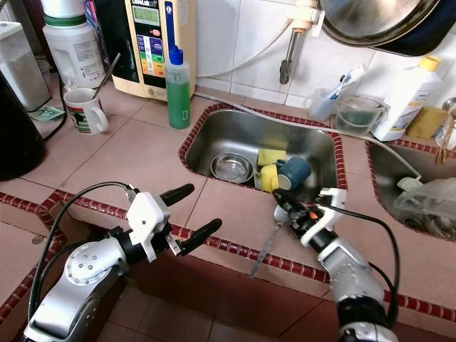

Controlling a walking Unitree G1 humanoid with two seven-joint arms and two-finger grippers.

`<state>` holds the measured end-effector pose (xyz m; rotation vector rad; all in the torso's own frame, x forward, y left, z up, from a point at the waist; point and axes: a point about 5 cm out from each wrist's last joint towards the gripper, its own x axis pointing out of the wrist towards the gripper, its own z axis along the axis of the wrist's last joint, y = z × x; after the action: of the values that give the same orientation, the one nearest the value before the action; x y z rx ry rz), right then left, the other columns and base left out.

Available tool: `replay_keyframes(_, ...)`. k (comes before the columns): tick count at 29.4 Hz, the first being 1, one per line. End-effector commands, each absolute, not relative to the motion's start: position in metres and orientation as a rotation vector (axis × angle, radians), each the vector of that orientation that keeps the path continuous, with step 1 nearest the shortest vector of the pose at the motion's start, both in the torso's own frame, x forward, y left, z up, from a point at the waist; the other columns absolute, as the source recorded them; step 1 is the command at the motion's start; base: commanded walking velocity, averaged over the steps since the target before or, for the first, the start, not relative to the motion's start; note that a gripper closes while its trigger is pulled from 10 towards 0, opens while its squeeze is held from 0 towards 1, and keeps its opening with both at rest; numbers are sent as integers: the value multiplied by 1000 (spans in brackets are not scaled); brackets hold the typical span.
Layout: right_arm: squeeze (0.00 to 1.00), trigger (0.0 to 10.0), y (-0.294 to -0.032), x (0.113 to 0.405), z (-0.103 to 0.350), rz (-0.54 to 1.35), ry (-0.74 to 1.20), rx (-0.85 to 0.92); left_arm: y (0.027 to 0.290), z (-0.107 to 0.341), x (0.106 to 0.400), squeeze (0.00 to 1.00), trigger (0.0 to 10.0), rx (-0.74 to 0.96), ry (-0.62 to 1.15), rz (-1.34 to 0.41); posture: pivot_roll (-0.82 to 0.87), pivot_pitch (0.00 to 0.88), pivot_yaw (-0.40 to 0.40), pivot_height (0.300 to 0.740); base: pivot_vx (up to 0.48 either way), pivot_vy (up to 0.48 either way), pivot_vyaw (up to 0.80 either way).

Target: Kitchen organization

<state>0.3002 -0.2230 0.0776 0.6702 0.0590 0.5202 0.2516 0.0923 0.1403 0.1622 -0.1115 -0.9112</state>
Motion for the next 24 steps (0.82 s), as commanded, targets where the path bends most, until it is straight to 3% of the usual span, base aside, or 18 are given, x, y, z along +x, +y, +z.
replay_keyframes(1, 0, 0, -226, 289, 66, 483, 86, 754, 92, 144, 251, 0, 10000, 165, -121, -918, 26, 45, -46, 731, 0, 0, 0)
replay_keyframes(17, 0, 0, -241, 273, 77, 369, -45, 913, 92, 144, 251, 0, 10000, 170, -116, -930, 15, 46, -35, 731, 0, 0, 0)
replay_keyframes(24, 0, 0, -236, 276, 94, 388, -108, 894, 97, 146, 263, 0, 10000, 139, -122, -824, 16, 35, -36, 731, 0, 0, 0)
